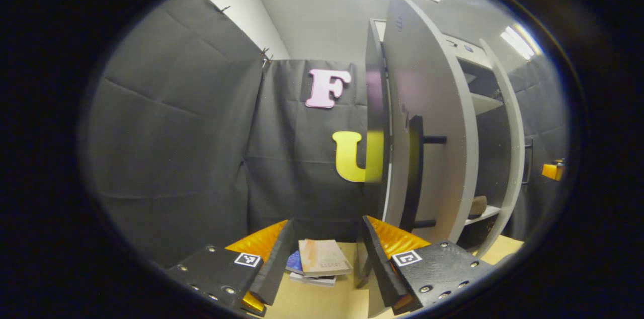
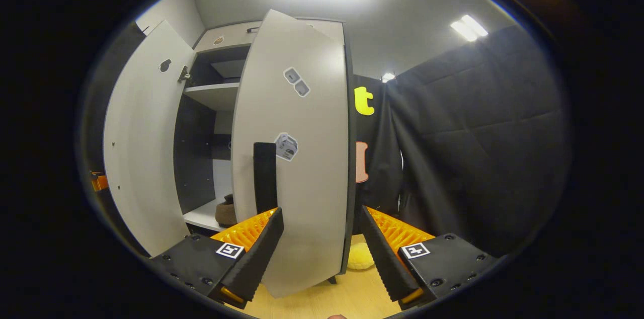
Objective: Grab one shoe with the right hand and put it into the shoe cabinet, grab the other shoe with the left hand and put it into the shoe cabinet; then close the right door with the right hand and the left door with the left hand.
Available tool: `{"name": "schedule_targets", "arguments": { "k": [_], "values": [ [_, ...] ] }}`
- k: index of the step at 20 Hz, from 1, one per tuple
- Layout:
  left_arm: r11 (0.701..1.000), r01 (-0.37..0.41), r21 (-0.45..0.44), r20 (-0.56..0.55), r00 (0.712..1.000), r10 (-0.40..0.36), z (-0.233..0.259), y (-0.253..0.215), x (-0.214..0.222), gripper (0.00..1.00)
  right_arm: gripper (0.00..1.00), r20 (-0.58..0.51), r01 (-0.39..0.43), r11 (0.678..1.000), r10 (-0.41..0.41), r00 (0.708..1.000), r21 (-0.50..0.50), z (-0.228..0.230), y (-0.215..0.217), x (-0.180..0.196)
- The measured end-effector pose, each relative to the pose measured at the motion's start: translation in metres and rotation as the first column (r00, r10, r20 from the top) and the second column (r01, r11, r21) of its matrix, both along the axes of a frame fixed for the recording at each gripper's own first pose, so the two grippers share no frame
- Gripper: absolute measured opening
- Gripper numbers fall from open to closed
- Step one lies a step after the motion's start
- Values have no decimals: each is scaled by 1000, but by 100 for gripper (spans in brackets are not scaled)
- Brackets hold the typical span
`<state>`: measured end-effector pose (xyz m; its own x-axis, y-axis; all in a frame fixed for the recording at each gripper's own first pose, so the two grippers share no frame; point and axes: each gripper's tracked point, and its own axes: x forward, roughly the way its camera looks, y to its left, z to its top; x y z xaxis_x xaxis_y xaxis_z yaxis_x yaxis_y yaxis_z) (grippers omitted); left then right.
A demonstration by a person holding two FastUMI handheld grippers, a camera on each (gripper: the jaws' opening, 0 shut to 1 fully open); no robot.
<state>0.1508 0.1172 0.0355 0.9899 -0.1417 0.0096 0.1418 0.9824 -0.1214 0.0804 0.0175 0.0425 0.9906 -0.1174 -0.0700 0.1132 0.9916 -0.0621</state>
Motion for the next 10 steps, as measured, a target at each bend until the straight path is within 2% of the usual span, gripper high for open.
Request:
{"name": "schedule_targets", "arguments": {
  "k": [4,9,10],
  "values": [
    [990,-76,118,37,997,73,12,-7,-5,78,98,-21,-6,1000,6,1000,10,-8,-24,-7],
    [992,-105,76,11,994,104,11,-16,-16,78,98,-41,-24,999,25,999,42,-20,-54,-6],
    [991,-111,75,8,994,110,11,-20,-20,84,98,-44,-30,999,32,999,45,-22,-58,-5]
  ]
}}
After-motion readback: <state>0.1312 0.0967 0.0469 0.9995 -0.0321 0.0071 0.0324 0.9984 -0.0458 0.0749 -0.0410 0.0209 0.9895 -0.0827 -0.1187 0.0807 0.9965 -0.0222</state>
